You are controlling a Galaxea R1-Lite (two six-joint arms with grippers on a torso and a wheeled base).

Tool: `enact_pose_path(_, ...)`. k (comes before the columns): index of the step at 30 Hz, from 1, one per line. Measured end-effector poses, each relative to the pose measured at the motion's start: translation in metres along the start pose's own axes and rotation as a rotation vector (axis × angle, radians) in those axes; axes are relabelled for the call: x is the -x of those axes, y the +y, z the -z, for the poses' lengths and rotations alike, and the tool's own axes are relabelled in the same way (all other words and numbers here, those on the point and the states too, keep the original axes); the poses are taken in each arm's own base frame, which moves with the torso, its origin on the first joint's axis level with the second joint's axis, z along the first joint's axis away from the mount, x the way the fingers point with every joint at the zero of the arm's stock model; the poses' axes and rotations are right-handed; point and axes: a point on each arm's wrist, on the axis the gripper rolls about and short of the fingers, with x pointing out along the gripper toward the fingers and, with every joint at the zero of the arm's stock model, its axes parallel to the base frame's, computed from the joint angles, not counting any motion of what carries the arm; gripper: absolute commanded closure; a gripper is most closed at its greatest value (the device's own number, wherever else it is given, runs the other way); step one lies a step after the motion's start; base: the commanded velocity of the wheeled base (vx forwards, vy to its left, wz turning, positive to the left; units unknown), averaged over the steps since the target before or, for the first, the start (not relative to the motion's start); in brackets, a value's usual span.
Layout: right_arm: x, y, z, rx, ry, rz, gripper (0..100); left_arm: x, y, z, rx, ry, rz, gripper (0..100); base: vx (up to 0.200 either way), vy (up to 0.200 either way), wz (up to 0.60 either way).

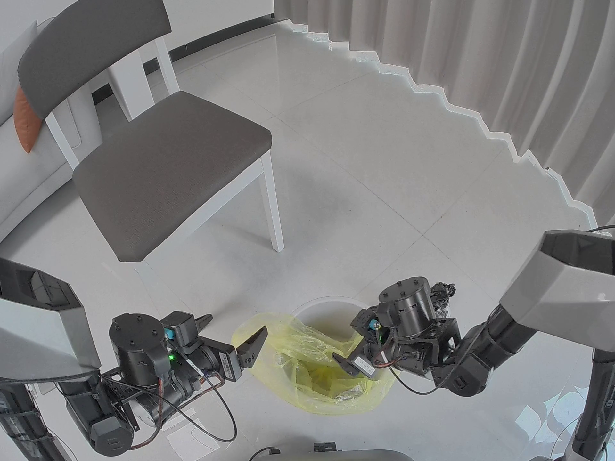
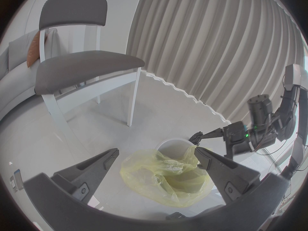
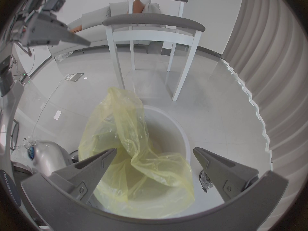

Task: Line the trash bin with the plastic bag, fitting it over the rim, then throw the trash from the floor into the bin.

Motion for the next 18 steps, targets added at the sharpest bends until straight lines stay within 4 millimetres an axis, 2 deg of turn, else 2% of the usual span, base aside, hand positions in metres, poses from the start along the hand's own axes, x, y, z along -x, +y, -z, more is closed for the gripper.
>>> enact_pose_path(11, -0.048, -0.002, -0.003, 0.040, 0.043, -0.019, 0, 0.004, -0.001, -0.010, -0.006, -0.044, 0.007, 0, 0.000, 0.000, 0.00)
enact_pose_path(18, -0.062, 0.000, 0.000, 0.041, 0.058, -0.039, 0, 0.004, -0.001, -0.010, -0.006, -0.046, -0.002, 0, 0.000, 0.000, 0.00)
